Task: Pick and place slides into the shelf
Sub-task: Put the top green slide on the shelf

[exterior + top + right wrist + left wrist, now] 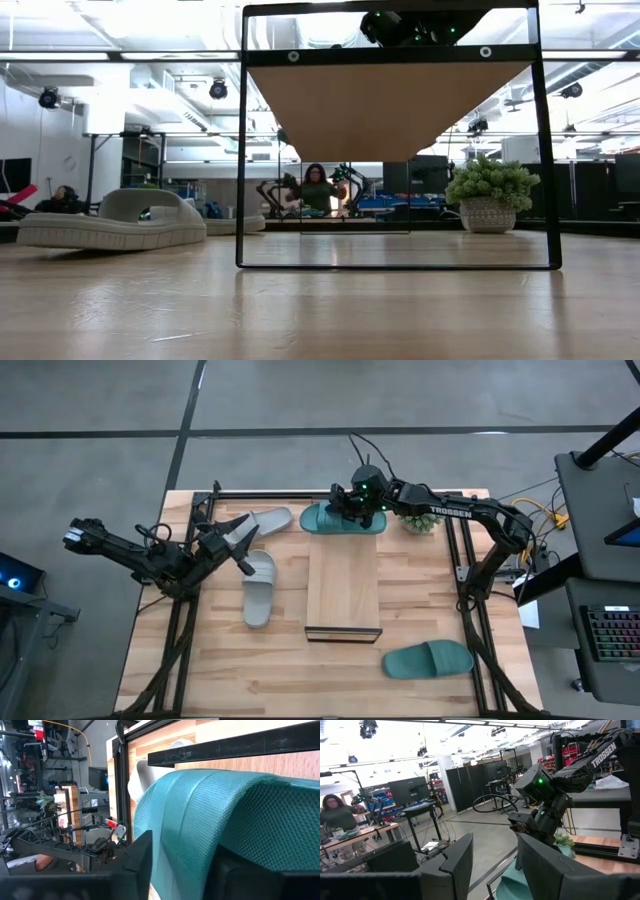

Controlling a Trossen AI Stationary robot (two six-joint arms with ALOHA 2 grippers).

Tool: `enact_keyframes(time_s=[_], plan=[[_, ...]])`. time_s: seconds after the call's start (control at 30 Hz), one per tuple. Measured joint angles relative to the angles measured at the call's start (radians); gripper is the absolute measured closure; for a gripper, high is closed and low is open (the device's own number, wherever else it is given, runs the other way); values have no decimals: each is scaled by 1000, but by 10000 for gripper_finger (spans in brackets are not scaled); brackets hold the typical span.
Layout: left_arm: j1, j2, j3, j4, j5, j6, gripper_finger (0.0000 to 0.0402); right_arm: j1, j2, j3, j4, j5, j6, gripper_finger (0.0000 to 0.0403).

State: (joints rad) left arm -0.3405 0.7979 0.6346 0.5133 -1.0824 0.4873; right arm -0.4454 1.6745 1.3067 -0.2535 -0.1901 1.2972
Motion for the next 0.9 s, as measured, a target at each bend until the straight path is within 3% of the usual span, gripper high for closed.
enact_keyframes(time_s=[0.37, 0.9], plan=[[0, 0, 0, 0, 0, 0, 260, 0, 0, 2, -4, -26, -16, 205], [0, 0, 0, -1, 0, 0, 260, 0, -4, 11, -47, -27, -42, 195]])
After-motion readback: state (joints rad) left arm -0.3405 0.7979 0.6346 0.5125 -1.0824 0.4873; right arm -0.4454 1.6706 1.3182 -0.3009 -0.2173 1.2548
